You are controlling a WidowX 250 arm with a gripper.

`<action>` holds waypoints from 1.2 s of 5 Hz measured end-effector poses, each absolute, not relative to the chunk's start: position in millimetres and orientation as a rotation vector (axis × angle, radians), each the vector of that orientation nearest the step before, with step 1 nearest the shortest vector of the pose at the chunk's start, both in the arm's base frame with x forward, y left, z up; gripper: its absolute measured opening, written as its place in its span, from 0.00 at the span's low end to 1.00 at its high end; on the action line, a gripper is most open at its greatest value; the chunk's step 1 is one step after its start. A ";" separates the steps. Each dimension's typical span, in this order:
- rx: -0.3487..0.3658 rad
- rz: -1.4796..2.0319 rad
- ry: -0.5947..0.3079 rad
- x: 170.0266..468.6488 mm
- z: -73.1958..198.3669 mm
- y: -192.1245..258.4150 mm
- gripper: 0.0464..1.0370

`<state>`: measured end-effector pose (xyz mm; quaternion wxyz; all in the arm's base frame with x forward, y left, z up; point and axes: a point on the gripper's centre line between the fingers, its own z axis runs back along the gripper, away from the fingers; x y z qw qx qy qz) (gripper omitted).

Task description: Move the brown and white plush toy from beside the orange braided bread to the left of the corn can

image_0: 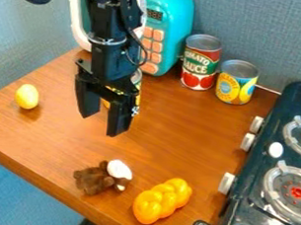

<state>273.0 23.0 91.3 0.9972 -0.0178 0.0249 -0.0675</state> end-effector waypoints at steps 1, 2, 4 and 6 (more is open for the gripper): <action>-0.039 -0.133 0.070 270.6 84.8 23.2 0.97; -0.044 -0.199 0.093 259.6 69.5 17.8 0.97; -0.055 -0.282 0.117 246.9 55.1 11.2 0.97; -0.035 -0.279 0.183 242.9 36.6 9.9 0.97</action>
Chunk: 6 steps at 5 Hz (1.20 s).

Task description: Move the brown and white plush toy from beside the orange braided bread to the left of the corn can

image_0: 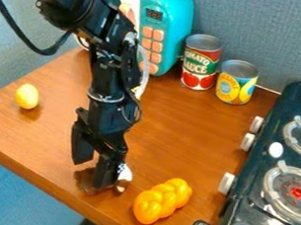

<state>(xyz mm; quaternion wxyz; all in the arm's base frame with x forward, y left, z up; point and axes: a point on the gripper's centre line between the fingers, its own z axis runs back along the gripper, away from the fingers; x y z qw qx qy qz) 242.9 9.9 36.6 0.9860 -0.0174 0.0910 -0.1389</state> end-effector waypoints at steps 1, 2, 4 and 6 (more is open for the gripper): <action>-0.058 -0.261 0.221 239.8 26.7 7.0 0.97; -0.059 -0.234 0.244 240.5 20.8 7.0 0.93; -0.043 -0.195 0.250 241.0 23.2 9.7 0.38; -0.022 -0.110 0.130 258.3 77.3 23.8 0.12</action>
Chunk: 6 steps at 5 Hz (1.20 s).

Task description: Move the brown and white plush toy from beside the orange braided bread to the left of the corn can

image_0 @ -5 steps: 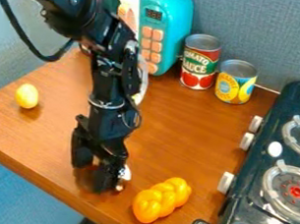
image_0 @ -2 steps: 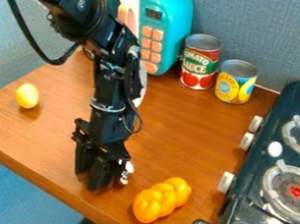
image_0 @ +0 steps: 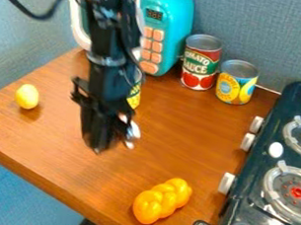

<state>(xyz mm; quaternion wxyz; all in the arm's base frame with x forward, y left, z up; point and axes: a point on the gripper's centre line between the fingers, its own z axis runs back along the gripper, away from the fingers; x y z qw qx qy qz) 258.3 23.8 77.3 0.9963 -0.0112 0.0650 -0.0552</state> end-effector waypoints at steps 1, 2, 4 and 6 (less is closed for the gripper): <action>-0.036 -0.002 0.050 275.4 105.2 60.7 0.08; -0.039 0.099 0.015 285.6 118.7 100.2 0.07; -0.020 0.266 0.030 306.8 112.8 157.0 0.07; 0.044 0.389 0.082 338.9 94.6 186.8 0.07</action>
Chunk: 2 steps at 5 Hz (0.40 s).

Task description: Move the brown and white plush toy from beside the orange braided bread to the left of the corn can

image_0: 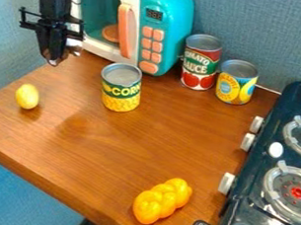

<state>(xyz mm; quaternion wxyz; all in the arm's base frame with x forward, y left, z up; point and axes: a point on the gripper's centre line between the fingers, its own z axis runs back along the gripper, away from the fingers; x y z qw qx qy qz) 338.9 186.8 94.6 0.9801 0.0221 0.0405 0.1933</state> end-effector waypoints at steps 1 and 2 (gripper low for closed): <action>0.070 0.434 0.120 346.6 78.3 191.7 0.07; 0.087 0.449 0.191 358.4 50.9 189.0 0.07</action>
